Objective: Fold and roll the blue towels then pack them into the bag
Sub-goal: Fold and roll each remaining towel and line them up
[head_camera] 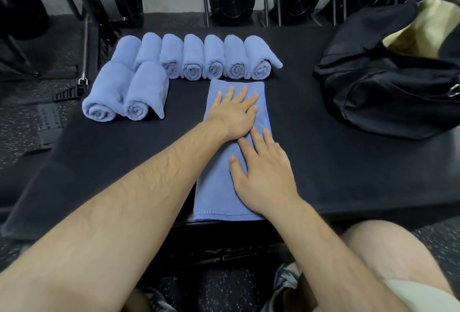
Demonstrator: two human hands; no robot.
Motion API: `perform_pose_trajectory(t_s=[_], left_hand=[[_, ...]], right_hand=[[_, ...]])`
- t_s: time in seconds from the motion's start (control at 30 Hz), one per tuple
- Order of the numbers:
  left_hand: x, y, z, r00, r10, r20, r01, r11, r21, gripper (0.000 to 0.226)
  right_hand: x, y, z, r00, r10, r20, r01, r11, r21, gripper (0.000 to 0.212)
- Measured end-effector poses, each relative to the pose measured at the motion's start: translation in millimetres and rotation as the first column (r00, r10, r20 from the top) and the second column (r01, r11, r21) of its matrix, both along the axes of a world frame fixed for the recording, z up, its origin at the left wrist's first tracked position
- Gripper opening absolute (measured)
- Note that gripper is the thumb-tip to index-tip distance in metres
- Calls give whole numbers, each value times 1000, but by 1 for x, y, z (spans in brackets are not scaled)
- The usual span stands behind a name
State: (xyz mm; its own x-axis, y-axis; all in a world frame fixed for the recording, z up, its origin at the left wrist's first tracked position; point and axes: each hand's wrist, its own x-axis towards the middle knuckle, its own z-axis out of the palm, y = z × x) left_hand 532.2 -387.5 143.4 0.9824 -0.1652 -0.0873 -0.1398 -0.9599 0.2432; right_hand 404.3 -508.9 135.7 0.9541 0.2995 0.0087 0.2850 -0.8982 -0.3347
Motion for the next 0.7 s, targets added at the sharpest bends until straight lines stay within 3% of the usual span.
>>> perform_pose_trajectory(t_s=[0.37,0.53,0.7], left_hand=[[-97,20,-2,997,-74,25,76,993,-92,52],[-147,20,-4,993,-106,44,108,994,-28,55],[-196,21,-12,985,-137,101,140,990,-28,61]], right_hand=[[-30,-23,6,992,115,-41,-114,993,32,59],[-53,-38,5,985,169,-36,-168,985,34,60],[-77,-56,-3,959,277,63,-280,959,39,52]])
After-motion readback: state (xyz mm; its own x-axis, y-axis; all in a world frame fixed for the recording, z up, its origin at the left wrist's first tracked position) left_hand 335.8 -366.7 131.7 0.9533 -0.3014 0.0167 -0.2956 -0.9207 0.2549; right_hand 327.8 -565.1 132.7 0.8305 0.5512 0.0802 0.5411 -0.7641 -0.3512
